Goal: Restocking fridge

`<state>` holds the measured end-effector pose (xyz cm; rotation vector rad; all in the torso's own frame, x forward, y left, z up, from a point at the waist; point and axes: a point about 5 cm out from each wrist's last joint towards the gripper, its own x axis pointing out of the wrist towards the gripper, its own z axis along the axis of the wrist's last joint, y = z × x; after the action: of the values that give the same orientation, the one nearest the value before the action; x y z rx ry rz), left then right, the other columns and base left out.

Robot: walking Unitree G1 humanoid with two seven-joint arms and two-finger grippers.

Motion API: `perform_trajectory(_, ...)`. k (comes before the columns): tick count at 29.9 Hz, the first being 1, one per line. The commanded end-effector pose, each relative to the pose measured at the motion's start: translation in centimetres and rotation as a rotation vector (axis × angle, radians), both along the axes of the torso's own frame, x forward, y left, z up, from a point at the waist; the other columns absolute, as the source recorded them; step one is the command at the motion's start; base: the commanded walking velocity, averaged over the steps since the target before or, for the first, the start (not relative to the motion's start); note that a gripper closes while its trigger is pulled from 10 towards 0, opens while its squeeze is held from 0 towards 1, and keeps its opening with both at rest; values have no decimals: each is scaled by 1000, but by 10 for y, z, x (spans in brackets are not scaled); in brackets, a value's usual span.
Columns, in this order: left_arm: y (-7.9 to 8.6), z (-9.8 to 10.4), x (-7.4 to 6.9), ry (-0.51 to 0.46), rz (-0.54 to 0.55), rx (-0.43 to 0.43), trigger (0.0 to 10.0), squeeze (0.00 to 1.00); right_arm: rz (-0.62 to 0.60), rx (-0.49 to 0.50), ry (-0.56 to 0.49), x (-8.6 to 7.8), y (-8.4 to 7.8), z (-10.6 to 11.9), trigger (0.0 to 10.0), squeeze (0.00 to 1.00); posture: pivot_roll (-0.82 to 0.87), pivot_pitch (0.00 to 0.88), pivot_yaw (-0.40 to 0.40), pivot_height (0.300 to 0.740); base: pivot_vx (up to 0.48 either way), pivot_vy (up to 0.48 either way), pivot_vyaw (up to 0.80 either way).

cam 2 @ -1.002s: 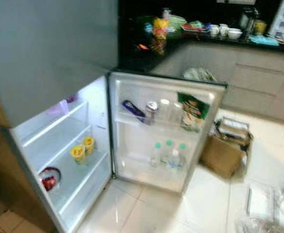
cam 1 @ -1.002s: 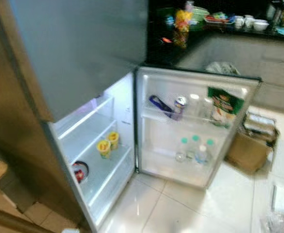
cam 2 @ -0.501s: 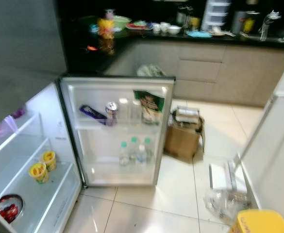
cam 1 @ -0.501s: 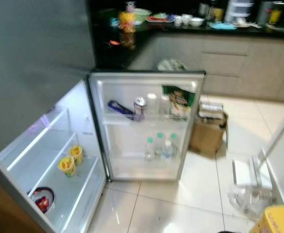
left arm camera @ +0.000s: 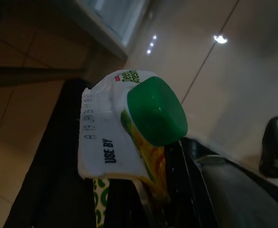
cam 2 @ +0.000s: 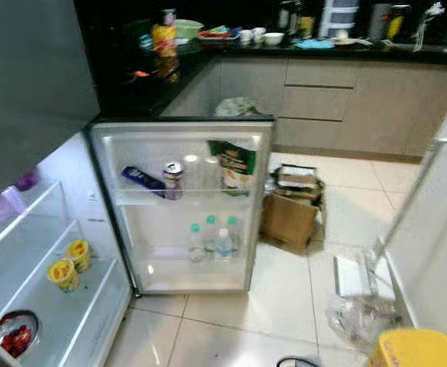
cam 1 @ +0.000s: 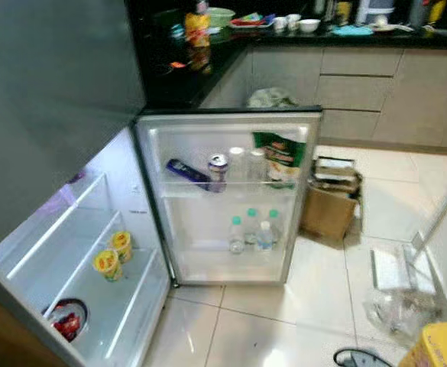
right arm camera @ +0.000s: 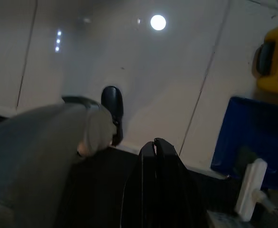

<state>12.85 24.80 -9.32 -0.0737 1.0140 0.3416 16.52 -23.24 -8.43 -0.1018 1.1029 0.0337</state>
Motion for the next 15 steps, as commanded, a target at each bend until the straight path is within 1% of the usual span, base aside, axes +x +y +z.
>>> perform_trajectory(1, -3, 1, 4, -10, -2, -12, 10000, 0, 3, -2, 22, -5, -1, -2, 10000, 0, -111, 0, 25, 740, 0, 0, -788)
perform_trajectory(6, -3, -2, -2, 8, -1, -17, 10000, 0, 21, -16, 16, -3, -3, -1, 10000, 0, -102, 0, 18, 740, 0, 0, -790)
perform_trajectory(12, -3, -2, -2, 8, -1, -17, 10000, 0, 21, -16, 16, -3, -3, -1, 10000, 0, -102, 0, 18, 740, 0, 0, -788)
perform_trajectory(13, -3, -2, -3, 9, 1, -19, 10000, 0, 29, -23, 18, -3, -4, 0, 10000, 0, -101, 0, 15, 740, 0, 0, -419)
perform_trajectory(15, -1, -1, -2, 7, -2, -21, 10000, 0, 78, -31, 19, -2, 1, -1, 10000, 0, -100, 0, 16, 740, 0, -441, 0)
